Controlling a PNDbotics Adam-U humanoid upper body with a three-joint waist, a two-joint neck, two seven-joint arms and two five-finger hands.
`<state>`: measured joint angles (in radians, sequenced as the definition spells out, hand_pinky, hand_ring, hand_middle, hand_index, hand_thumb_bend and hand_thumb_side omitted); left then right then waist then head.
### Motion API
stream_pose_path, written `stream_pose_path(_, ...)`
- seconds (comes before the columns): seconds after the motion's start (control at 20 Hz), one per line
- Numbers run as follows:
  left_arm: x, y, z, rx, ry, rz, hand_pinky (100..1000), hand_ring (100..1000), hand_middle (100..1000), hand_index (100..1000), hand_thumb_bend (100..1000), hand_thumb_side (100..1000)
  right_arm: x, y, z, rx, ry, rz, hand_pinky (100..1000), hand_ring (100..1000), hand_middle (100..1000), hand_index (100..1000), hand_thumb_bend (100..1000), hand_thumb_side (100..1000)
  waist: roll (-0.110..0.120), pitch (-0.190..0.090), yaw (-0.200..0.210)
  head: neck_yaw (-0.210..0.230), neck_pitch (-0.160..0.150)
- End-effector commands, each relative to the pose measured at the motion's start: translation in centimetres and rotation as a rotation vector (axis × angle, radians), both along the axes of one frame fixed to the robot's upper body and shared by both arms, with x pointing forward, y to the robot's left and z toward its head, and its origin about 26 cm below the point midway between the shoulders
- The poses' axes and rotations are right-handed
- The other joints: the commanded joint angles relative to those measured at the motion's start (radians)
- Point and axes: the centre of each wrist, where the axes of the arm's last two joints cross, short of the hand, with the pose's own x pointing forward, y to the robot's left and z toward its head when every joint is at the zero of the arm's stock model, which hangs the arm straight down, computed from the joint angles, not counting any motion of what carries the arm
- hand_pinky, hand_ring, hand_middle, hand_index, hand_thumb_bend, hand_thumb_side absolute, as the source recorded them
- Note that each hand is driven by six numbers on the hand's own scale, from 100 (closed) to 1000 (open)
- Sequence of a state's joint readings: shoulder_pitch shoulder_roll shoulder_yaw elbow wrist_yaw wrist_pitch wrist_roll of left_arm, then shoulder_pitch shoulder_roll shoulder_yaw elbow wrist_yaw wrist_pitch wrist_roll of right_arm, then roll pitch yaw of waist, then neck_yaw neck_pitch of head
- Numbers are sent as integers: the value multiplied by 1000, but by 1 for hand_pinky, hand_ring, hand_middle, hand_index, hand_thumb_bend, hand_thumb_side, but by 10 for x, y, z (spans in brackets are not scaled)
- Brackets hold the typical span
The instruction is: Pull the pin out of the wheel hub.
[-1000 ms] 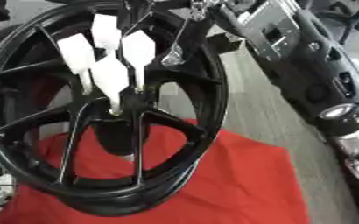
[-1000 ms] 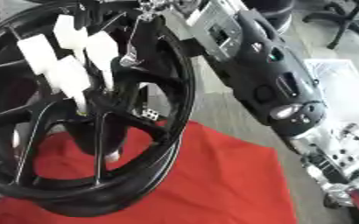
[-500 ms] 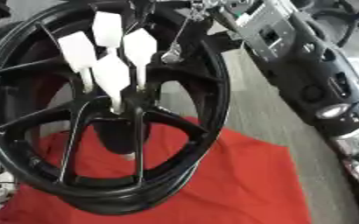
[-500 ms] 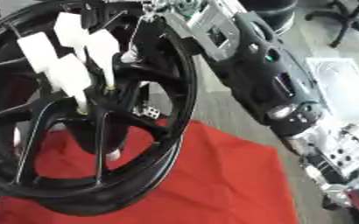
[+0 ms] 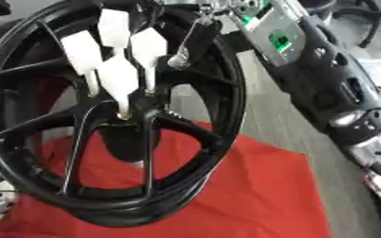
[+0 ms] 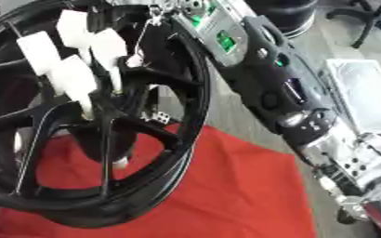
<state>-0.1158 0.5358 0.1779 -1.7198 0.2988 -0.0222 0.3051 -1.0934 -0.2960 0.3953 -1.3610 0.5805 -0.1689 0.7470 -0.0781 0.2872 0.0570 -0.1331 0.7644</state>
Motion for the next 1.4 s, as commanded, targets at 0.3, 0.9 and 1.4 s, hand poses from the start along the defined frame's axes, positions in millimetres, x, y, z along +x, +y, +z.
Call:
stream_pose_path(0.3,0,1,12,31,-30,-1,863,844,918,948,871,611,-3,-7,12,2,-15,1,799,729,708,763,340,100,4,-8,4,1,6)
stream_pose_path(0.9,0,1,11,32,-27,-2,866,845,918,948,868,611,-4,-6,16,83,57,12,788,681,580,710,217,100,1,-3,7,6,6)
stream_pose_path(1.4,0,0,14,35,-33,-7,868,845,919,948,865,612,-1,-3,16,48,66,14,769,617,384,524,137,100,-2,1,14,-11,6)
